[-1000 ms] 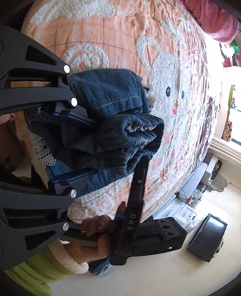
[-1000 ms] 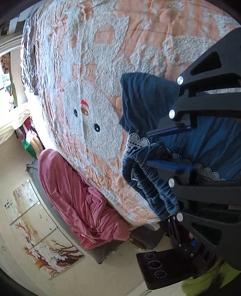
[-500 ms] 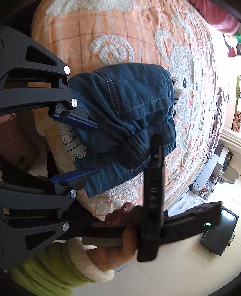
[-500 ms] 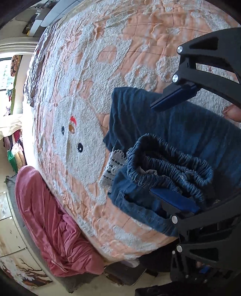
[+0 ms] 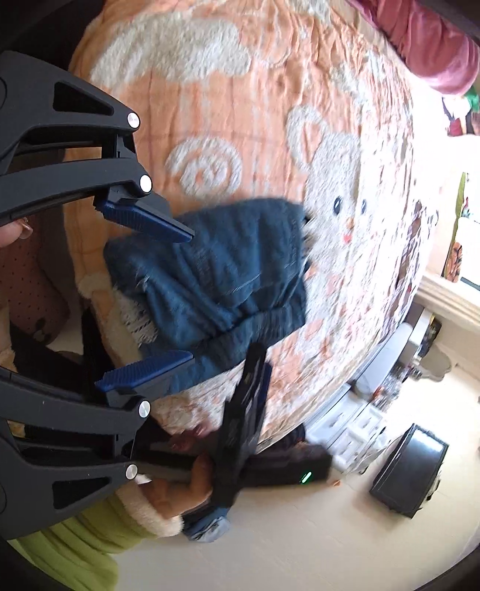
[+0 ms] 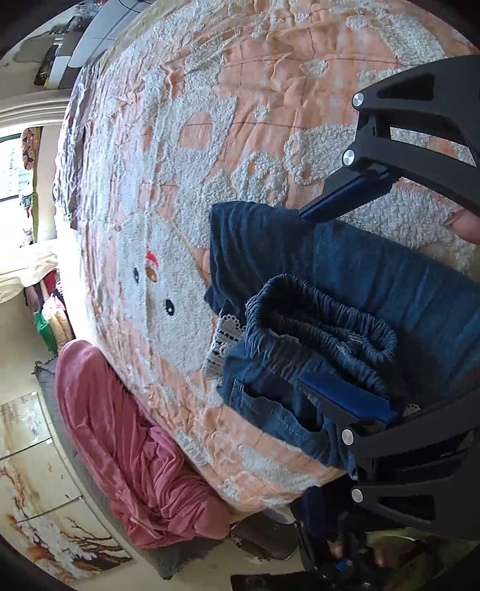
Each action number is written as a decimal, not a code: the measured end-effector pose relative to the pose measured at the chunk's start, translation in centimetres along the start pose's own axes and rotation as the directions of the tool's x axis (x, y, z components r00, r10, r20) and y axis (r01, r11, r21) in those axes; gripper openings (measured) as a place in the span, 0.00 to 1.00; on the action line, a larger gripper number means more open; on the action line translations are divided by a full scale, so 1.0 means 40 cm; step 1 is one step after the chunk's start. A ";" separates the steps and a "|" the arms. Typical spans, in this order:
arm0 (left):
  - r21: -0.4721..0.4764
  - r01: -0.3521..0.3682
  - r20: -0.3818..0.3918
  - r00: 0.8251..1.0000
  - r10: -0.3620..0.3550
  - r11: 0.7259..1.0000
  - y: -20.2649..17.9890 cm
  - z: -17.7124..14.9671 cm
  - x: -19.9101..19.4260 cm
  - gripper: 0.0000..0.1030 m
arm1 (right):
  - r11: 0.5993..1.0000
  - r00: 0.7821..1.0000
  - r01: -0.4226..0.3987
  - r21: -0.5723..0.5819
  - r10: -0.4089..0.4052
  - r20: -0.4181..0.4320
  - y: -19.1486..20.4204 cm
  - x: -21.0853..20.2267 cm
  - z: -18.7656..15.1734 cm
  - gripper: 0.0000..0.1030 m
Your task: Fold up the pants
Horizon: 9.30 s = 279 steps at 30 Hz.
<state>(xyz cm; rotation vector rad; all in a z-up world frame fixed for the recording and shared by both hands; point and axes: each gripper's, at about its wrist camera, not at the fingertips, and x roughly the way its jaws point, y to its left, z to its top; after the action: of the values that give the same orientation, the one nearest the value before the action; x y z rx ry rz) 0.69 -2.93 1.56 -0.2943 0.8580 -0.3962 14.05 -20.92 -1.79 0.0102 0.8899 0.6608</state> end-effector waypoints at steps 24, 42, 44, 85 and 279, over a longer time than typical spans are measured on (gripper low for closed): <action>0.117 -0.092 -0.122 0.987 0.106 0.989 0.013 0.190 0.203 0.83 | 0.814 0.999 0.003 -0.580 0.029 0.046 0.364 -0.046 -0.177 0.65; 0.116 -0.102 -0.163 0.979 0.120 0.988 0.043 0.177 0.254 0.63 | 0.729 0.998 -0.067 -0.681 0.056 -0.038 0.345 0.004 -0.218 0.03; 0.118 -0.104 -0.157 0.980 0.122 0.988 0.041 0.176 0.254 0.63 | 0.760 0.996 -0.089 -0.643 0.069 -0.057 0.325 0.009 -0.231 0.03; 0.184 -0.140 -0.093 0.983 0.159 0.973 0.018 0.169 0.241 0.63 | 0.965 0.999 -0.042 -0.259 0.041 -0.013 0.295 0.012 -0.170 0.18; 0.014 -0.321 0.077 0.945 0.319 0.947 0.176 0.195 0.162 0.91 | 0.961 0.968 0.196 0.197 -0.222 0.118 0.041 0.111 0.090 0.91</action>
<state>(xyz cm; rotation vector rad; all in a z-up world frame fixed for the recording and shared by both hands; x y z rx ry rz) 12.12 1.13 -0.80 -0.1401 0.8111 -0.0922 17.77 -16.27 -2.20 0.1245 0.8015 0.3734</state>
